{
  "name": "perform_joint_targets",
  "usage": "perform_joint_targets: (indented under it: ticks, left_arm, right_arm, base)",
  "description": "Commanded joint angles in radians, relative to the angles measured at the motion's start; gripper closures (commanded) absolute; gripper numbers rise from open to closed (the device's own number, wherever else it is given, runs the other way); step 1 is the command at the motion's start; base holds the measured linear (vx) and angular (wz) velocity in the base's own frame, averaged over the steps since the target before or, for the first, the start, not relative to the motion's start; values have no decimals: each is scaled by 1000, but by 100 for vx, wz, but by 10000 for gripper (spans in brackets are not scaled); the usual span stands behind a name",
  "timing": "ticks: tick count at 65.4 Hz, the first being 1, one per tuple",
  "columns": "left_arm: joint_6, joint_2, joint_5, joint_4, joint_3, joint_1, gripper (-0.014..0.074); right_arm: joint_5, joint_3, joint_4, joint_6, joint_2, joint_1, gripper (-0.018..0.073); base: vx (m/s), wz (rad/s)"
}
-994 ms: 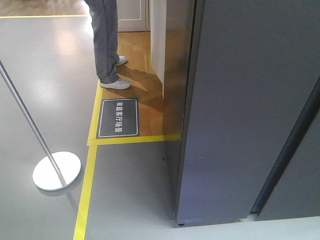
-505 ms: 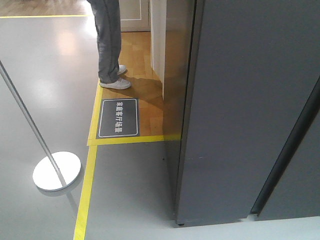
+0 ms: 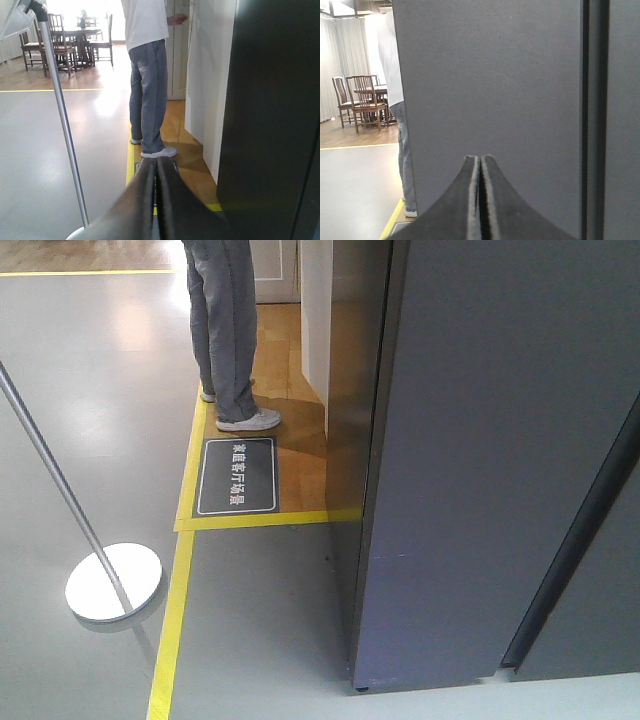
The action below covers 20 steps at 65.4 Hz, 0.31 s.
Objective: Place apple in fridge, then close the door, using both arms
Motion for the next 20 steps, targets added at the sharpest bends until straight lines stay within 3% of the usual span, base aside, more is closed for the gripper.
perform_joint_targets:
  ticks: [1, 20]
  left_arm:
    - [-9, -15, -75, 0, -17, 0, 603]
    - [-9, -15, -75, 0, -17, 0, 603]
  right_arm:
    - [-76, -3, -10, -5, -11, -7, 562]
    - [-76, -3, -10, -5, -11, -7, 562]
  base:
    - [0, 0]
    - [0, 0]
